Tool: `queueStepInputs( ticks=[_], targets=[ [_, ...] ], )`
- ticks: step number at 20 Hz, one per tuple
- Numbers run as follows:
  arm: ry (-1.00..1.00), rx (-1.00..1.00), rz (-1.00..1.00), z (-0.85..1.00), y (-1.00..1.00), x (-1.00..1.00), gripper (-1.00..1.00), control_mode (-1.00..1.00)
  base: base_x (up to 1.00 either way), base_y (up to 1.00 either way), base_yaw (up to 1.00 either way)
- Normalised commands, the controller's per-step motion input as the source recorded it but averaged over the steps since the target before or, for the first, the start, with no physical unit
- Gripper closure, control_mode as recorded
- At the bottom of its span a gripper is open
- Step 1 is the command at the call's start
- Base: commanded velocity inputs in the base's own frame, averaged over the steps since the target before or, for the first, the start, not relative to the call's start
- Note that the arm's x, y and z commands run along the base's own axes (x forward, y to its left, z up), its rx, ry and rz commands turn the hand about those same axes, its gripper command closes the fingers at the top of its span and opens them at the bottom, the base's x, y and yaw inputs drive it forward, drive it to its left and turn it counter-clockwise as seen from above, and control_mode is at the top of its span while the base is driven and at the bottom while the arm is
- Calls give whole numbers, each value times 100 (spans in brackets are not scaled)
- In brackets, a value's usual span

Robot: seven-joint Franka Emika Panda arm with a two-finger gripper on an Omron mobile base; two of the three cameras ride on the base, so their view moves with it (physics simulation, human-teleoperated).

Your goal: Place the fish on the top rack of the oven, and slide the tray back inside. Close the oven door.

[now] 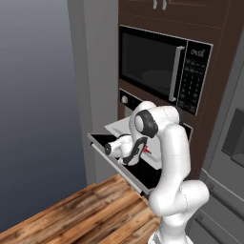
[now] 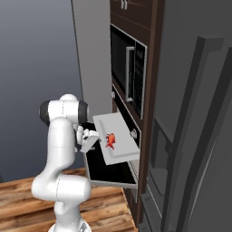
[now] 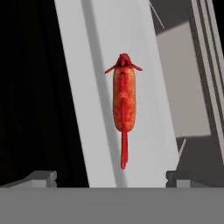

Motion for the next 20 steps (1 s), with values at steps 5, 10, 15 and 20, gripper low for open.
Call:
queueStepInputs(
  ticks=[5, 10, 15, 20],
  targets=[
    [0, -2, 0, -27, -17, 31, -100, -100, 0, 0, 0],
    [0, -3, 0, -31, -13, 35, -100, -100, 0, 0, 0],
    [0, -3, 0, -25, -16, 32, -100, -100, 0, 0, 0],
    [0, -2, 0, -13, -30, 27, -100, -100, 0, 0, 0]
  ],
)
